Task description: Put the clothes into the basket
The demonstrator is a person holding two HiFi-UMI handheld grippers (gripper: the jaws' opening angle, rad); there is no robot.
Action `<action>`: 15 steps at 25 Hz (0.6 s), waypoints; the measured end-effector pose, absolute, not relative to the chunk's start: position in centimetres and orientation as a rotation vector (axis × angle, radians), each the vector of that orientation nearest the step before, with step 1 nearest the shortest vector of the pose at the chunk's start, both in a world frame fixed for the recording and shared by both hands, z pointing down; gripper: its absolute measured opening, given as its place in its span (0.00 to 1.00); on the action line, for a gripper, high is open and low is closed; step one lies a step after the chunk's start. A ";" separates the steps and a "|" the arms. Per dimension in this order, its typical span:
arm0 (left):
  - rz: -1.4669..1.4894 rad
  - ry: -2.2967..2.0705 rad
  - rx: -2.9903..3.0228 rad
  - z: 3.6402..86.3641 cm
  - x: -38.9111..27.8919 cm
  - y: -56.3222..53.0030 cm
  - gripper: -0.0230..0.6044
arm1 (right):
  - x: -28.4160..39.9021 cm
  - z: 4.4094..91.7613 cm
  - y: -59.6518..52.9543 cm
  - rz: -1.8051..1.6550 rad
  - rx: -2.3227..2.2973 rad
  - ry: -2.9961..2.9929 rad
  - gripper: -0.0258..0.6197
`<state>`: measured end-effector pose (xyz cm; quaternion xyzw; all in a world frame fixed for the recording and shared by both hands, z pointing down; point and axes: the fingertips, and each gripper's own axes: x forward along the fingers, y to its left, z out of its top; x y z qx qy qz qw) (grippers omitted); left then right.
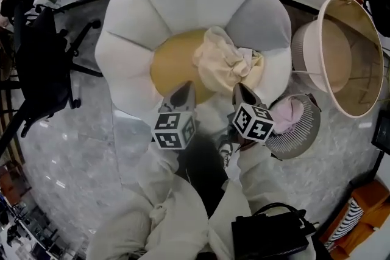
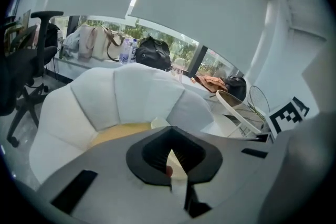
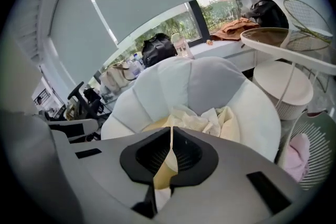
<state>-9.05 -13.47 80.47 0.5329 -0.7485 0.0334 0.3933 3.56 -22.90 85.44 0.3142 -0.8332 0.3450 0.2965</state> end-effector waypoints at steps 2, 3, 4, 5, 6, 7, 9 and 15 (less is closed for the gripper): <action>0.072 -1.917 1.338 82.6 -9.0 -13.6 0.05 | 3.4 87.9 -22.5 0.929 0.811 -2.223 0.09; 0.068 -1.926 1.332 83.5 -9.1 -13.7 0.05 | 3.3 89.0 -22.3 0.929 0.798 -2.226 0.09; 0.065 -1.933 1.329 84.3 -9.1 -13.8 0.05 | 3.3 90.0 -22.1 0.925 0.786 -2.228 0.09; 0.064 -1.940 1.328 85.0 -9.1 -13.9 0.05 | 3.2 90.9 -21.9 0.919 0.775 -2.230 0.09; 0.063 -1.947 1.330 85.7 -9.0 -14.0 0.05 | 3.2 91.8 -21.7 0.909 0.764 -2.232 0.09; 0.064 -1.952 1.333 86.2 -9.0 -14.1 0.05 | 3.1 92.5 -21.6 0.895 0.752 -2.234 0.09; 0.068 -1.958 1.335 87.2 -8.8 -14.1 0.05 | 2.9 93.9 -21.2 0.872 0.726 -2.239 0.09; 0.076 -1.953 1.321 89.3 -8.7 -13.1 0.05 | 2.0 96.5 -20.4 0.863 0.666 -2.233 0.16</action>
